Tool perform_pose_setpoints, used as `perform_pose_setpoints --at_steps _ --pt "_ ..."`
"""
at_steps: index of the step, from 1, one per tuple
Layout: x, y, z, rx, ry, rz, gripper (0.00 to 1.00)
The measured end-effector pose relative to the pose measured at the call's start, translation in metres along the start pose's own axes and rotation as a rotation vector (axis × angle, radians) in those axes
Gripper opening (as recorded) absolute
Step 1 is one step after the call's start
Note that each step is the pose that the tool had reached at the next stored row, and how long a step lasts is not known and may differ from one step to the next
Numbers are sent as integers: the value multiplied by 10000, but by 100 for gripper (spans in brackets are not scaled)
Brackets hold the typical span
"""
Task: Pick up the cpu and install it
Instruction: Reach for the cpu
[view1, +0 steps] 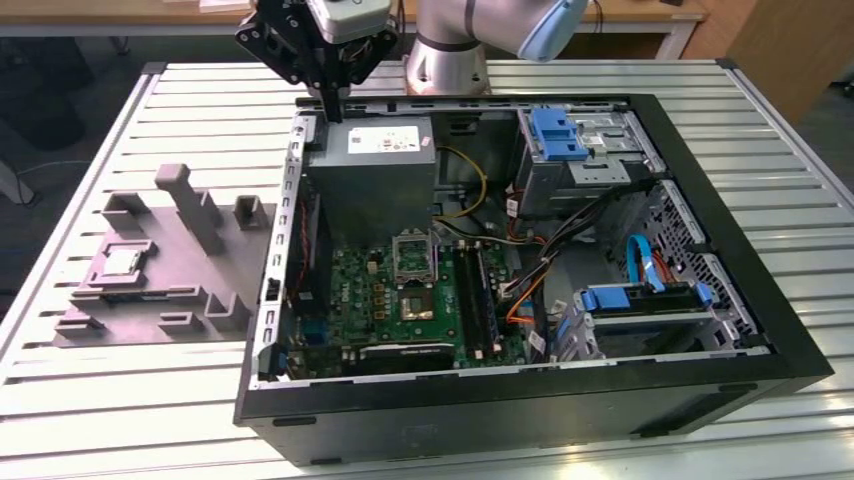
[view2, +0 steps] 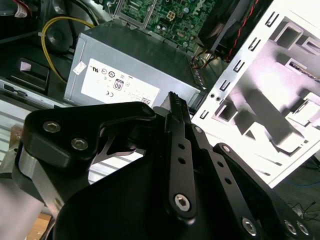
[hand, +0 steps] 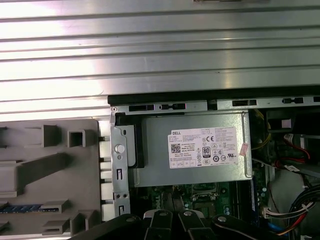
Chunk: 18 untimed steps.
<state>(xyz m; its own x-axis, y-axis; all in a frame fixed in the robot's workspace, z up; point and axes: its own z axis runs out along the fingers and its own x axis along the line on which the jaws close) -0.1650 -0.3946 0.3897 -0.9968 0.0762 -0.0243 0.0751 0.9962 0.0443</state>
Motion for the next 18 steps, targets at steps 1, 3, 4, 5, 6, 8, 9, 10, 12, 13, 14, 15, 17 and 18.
perform_pose_setpoints --at_steps 1,3,4,5,6,8,9,10,12,13,14,15,17,18 --pt "9 -1 0 0 0 0 11" --pt "17 -1 1 -1 -1 0 11" --pt "18 -1 1 0 0 1 11" --pt "20 -2 1 0 0 0 11" --pt "21 -2 1 -1 0 0 11" --pt "23 -2 1 0 0 0 11" --pt "25 -2 1 -1 -1 1 11" --pt "26 -2 2 -1 -1 0 11" --pt "45 -4 4 0 0 0 11" --pt "52 -4 4 0 0 0 11" --pt "53 -4 4 -1 -1 0 11" --pt "54 -4 4 0 0 0 11" --pt "58 -5 4 -1 -1 0 11" --pt "93 -8 22 1 9 0 11"
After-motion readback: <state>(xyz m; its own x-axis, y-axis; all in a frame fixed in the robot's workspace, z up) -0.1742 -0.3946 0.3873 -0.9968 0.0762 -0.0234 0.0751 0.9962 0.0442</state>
